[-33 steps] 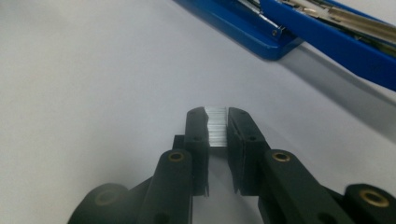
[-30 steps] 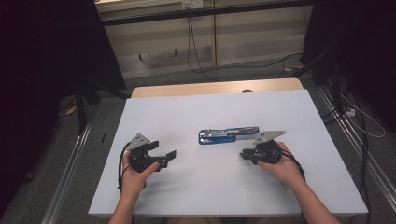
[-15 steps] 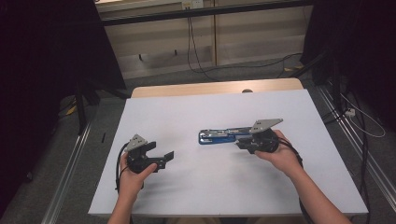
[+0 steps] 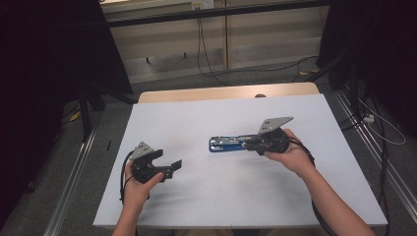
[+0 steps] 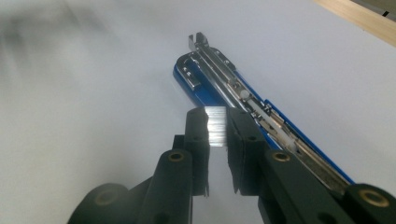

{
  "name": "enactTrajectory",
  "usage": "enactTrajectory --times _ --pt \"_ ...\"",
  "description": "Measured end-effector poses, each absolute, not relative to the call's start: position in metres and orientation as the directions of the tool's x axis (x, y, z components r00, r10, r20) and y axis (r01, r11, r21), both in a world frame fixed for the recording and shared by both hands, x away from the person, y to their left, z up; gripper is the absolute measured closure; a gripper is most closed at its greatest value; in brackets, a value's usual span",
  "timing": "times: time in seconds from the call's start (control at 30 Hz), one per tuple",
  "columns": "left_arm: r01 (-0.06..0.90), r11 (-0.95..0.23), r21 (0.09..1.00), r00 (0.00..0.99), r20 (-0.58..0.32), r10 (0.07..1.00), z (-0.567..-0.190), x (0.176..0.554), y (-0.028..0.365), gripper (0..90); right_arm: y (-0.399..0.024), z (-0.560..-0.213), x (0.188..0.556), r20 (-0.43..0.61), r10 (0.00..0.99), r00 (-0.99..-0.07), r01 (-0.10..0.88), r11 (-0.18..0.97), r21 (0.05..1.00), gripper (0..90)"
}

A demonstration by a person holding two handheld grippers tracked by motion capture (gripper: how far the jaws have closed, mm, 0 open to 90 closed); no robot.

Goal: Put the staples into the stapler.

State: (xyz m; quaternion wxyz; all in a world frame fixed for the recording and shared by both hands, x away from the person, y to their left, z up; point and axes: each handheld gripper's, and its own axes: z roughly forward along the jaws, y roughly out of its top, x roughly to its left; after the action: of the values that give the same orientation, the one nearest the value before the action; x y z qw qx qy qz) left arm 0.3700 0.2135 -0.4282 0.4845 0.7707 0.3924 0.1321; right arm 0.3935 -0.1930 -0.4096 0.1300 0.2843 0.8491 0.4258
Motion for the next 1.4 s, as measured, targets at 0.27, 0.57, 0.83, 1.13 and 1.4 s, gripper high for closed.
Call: enactTrajectory --times 0.27,0.57,0.83,1.13,1.4 --pt "0.474 -0.228 0.850 0.667 -0.177 0.724 -0.429 0.370 0.212 8.6 -0.193 -0.402 0.405 0.029 0.565 -0.824 0.354 0.476 0.805 79.4" --pt "0.477 -0.225 0.850 0.666 -0.183 0.723 -0.428 0.370 0.214 8.3 -0.192 -0.400 0.415 0.038 0.558 -0.829 0.352 0.467 0.811 79.4" --pt "0.483 -0.223 0.847 0.664 -0.188 0.723 -0.429 0.371 0.214 8.3 -0.190 -0.392 0.424 0.028 0.537 -0.843 0.328 0.472 0.818 79.4" --pt "0.487 -0.219 0.845 0.664 -0.196 0.721 -0.429 0.371 0.215 8.2 -0.189 -0.387 0.432 0.032 0.525 -0.851 0.318 0.465 0.826 79.5" --pt "0.492 -0.217 0.843 0.662 -0.200 0.723 -0.429 0.371 0.217 7.7 -0.181 -0.389 0.437 0.028 0.500 -0.866 0.308 0.489 0.816 79.4"
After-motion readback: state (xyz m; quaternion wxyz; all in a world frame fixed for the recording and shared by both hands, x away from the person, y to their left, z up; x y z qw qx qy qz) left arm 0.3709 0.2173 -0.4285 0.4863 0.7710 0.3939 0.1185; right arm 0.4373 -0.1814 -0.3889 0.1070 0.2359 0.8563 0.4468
